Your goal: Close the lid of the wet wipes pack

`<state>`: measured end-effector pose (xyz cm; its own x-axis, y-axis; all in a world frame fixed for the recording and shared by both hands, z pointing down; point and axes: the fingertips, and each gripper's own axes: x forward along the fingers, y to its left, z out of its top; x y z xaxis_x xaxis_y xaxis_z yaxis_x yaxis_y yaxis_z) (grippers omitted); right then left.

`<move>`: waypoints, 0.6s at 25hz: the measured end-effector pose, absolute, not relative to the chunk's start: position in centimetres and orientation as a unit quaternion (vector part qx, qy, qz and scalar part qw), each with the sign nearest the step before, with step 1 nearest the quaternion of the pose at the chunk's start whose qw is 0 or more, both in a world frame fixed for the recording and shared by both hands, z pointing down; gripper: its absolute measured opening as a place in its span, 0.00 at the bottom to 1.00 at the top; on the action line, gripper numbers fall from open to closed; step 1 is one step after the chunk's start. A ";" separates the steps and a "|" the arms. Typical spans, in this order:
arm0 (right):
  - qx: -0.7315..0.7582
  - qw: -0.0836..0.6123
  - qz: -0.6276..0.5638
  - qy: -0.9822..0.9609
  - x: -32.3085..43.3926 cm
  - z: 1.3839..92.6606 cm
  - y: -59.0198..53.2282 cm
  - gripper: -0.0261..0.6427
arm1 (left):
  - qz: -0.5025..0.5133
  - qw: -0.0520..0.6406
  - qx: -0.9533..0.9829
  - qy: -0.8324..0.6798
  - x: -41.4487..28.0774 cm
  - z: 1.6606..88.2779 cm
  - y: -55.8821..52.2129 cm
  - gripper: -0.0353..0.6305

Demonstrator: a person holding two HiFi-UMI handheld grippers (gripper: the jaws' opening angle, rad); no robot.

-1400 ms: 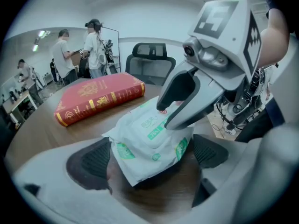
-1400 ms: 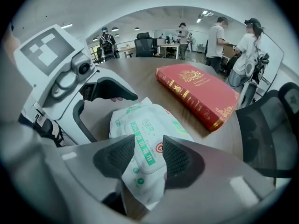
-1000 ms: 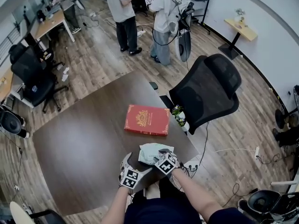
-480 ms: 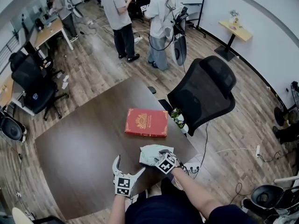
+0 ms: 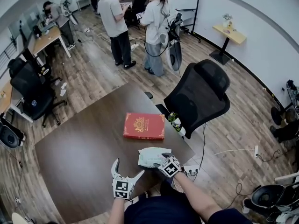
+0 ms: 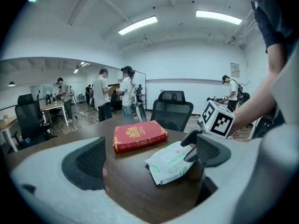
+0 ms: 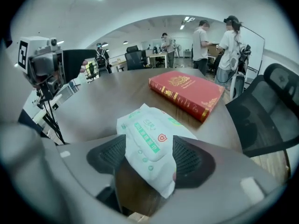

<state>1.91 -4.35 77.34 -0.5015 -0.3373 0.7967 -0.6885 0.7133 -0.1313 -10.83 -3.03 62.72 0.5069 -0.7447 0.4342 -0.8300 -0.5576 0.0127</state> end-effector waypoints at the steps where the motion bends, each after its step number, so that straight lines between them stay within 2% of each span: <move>1: 0.315 0.377 0.224 -0.841 2.3 76.5 -4.2 0.53 | 0.192 0.109 0.862 -0.457 -10.8 62.4 -3.1 0.95; 8: 0.360 0.310 0.235 -0.848 6.3 71.1 -2.2 0.65 | 0.201 0.106 0.869 -0.439 -10.4 62.8 -2.8 0.95; 15: 0.391 0.278 0.246 -0.842 9.2 68.5 0.3 0.80 | 0.205 0.107 0.883 -0.409 -9.6 63.2 -1.5 0.95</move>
<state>9.17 0.35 68.49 -0.5404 -0.5209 0.6608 -0.7949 0.5736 -0.1979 -9.64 -1.54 63.21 0.5807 -0.6787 0.4496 -0.7664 -0.6420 0.0206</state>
